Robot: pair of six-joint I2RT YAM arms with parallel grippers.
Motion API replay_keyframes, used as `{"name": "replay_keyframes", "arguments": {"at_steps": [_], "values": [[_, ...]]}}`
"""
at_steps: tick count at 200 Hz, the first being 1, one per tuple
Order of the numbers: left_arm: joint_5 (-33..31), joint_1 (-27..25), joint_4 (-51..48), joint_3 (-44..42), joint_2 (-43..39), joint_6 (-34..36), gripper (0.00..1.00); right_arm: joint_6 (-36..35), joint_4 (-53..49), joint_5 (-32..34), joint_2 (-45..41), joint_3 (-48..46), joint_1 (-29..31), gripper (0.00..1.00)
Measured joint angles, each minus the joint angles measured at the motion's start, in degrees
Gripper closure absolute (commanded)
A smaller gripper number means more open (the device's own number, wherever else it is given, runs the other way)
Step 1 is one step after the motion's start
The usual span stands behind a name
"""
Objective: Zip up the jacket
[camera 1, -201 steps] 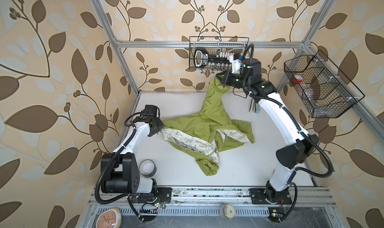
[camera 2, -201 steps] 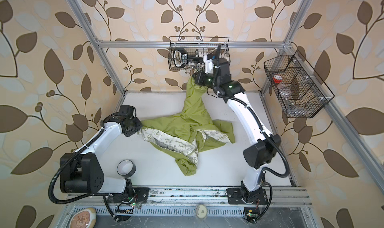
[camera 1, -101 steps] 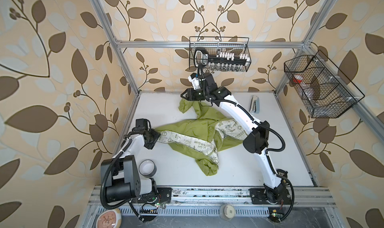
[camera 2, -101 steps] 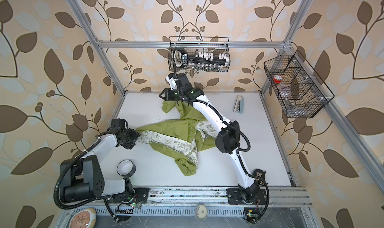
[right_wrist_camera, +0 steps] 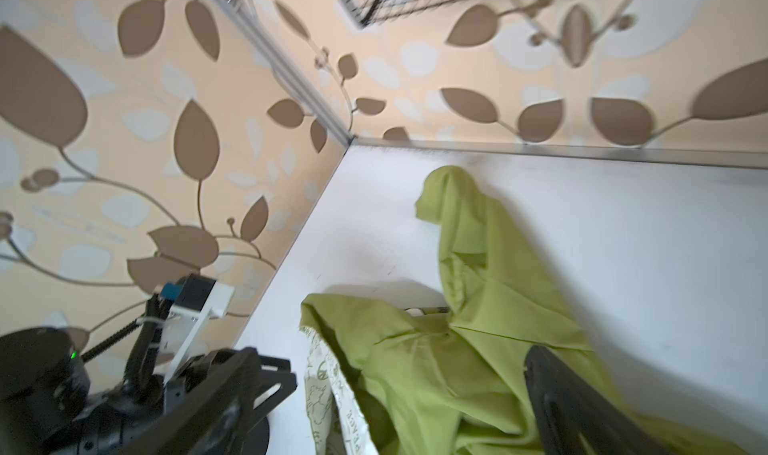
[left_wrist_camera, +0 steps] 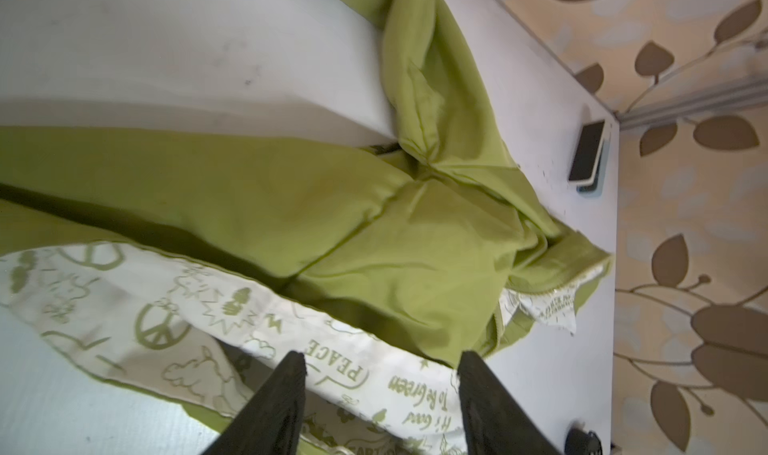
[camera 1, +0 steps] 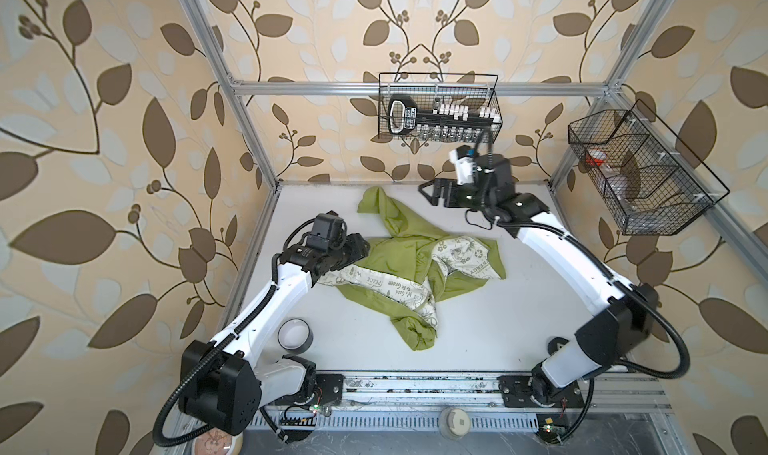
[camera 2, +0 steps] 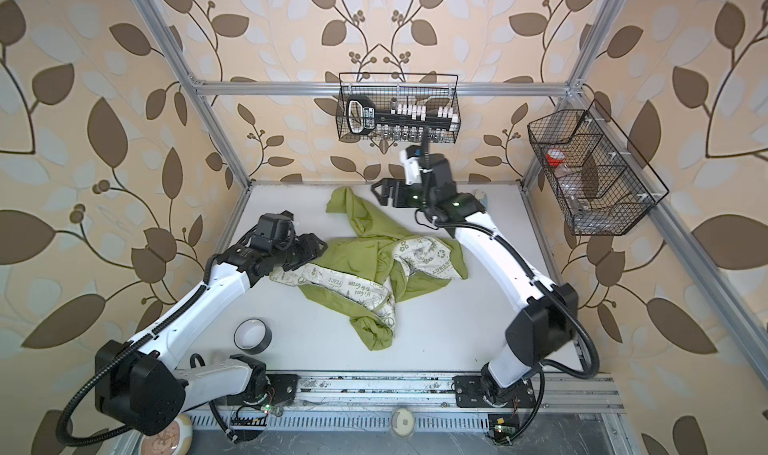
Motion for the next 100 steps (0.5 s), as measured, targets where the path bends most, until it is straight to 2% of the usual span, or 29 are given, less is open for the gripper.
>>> {"name": "replay_keyframes", "arguments": {"at_steps": [12,26,39,54,78,100], "values": [[-0.63,-4.09,-0.7,1.51,1.62,1.88,0.37,1.36,1.55,-0.83,-2.95,-5.66,-5.75,0.25],[-1.95,-9.11,-1.2,3.26,4.13,4.28,0.37,3.52,2.78,-3.39,-4.42,-11.52,-11.65,0.33],[-3.54,-13.55,-2.08,5.29,7.02,6.67,0.37,5.05,2.91,-5.95,-4.61,-16.68,-16.31,0.31],[-5.57,-17.88,-3.39,7.82,10.64,9.46,0.37,5.7,2.38,-8.17,-4.59,-22.01,-19.65,0.25],[-8.48,-22.97,-4.76,11.15,16.57,13.84,0.36,5.62,1.51,-10.29,-4.79,-27.96,-21.57,0.18],[-10.78,-24.83,-6.56,12.66,20.2,16.87,0.38,5.68,1.84,-11.5,-5.4,-31.71,-22.4,0.13]]}}
